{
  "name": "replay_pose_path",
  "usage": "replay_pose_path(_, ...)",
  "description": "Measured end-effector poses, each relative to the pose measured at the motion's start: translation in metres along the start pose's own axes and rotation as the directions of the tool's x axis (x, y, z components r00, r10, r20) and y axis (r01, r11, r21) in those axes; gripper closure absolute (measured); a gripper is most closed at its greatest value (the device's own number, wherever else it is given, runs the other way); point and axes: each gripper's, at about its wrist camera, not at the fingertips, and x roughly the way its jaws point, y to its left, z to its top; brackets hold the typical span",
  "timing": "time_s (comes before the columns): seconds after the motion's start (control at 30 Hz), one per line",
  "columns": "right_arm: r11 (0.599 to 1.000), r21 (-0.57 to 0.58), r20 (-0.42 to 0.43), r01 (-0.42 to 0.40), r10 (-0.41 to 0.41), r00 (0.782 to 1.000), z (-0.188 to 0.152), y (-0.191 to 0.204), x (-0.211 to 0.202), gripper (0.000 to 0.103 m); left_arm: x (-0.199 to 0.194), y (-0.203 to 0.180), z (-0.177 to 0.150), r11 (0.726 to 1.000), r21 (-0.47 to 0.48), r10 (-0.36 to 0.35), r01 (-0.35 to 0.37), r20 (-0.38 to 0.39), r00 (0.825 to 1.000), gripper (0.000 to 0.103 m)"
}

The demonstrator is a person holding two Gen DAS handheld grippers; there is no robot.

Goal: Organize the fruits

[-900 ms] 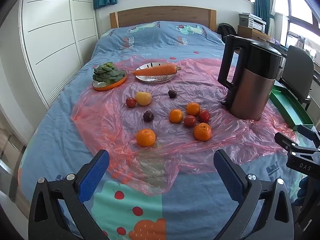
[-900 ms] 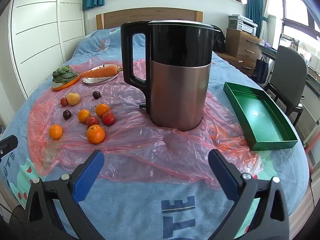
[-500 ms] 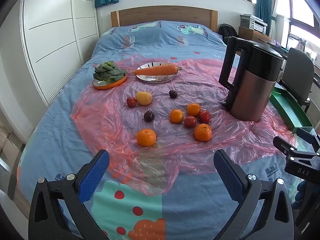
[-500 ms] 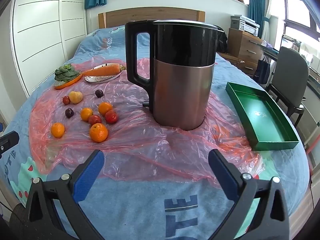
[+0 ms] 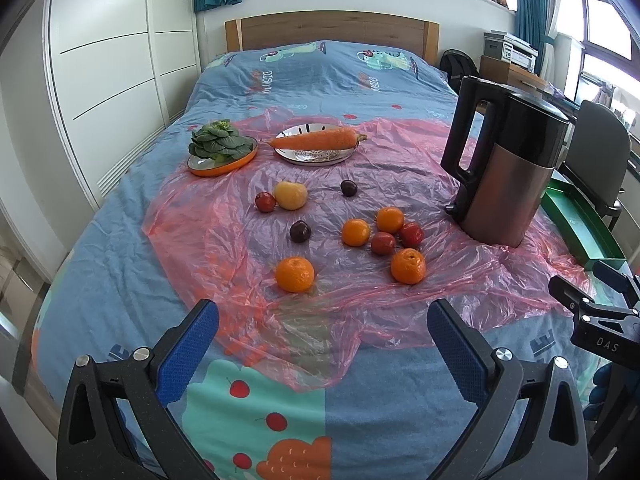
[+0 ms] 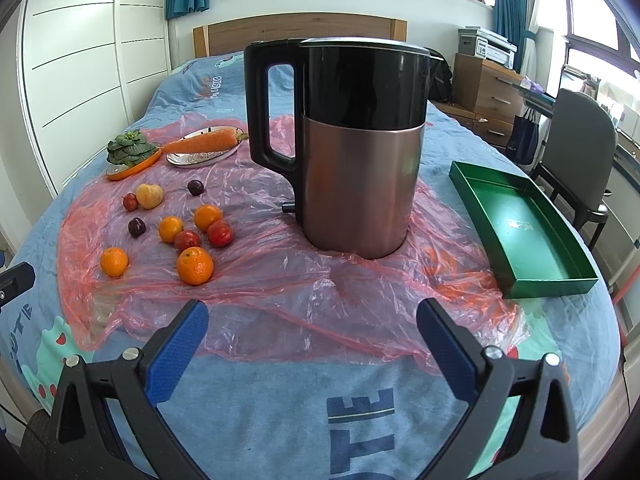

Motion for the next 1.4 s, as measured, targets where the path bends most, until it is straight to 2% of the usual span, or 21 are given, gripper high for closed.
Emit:
replay_pose_path(0.37, 1.0, 0.013, 0.002, -0.006, 0.006, 1.0, 0.0, 0.0, 0.003, 0.0, 0.003, 0.003, -0.001, 1.0, -0.012, -0.012, 0.012, -0.004, 1.0, 0.001)
replay_pose_path(0.6, 1.0, 0.012, 0.007, -0.01, 0.009, 1.0, 0.0, 0.0, 0.002, 0.0, 0.001, 0.01, -0.002, 0.995, -0.08, -0.056, 0.058, 0.038, 0.998, 0.001)
replay_pose_path(0.8, 1.0, 0.014, 0.001, -0.019, 0.019, 1.0, 0.001, 0.003, 0.005, 0.0, 0.0, 0.016, -0.004, 0.993, -0.103, -0.045, 0.05, 0.05, 0.998, 0.001)
replay_pose_path(1.03, 0.999, 0.025, 0.004, -0.026, 0.026, 1.0, -0.003, 0.004, 0.007, 0.0, 0.009, 0.018, -0.005, 0.997, -0.062, -0.053, 0.054, 0.004, 0.999, 0.001)
replay_pose_path(1.3, 0.998, 0.045, 0.043, -0.049, 0.047, 0.998, -0.004, 0.006, 0.009, 0.0, 0.018, 0.027, -0.013, 0.996, -0.049, -0.072, 0.072, -0.01, 0.997, 0.001)
replay_pose_path(1.4, 0.998, 0.029, 0.033, -0.047, 0.046, 0.998, -0.003, 0.01, 0.012, 0.0, 0.023, 0.031, -0.013, 0.998, -0.049, -0.051, 0.05, -0.01, 0.999, 0.001)
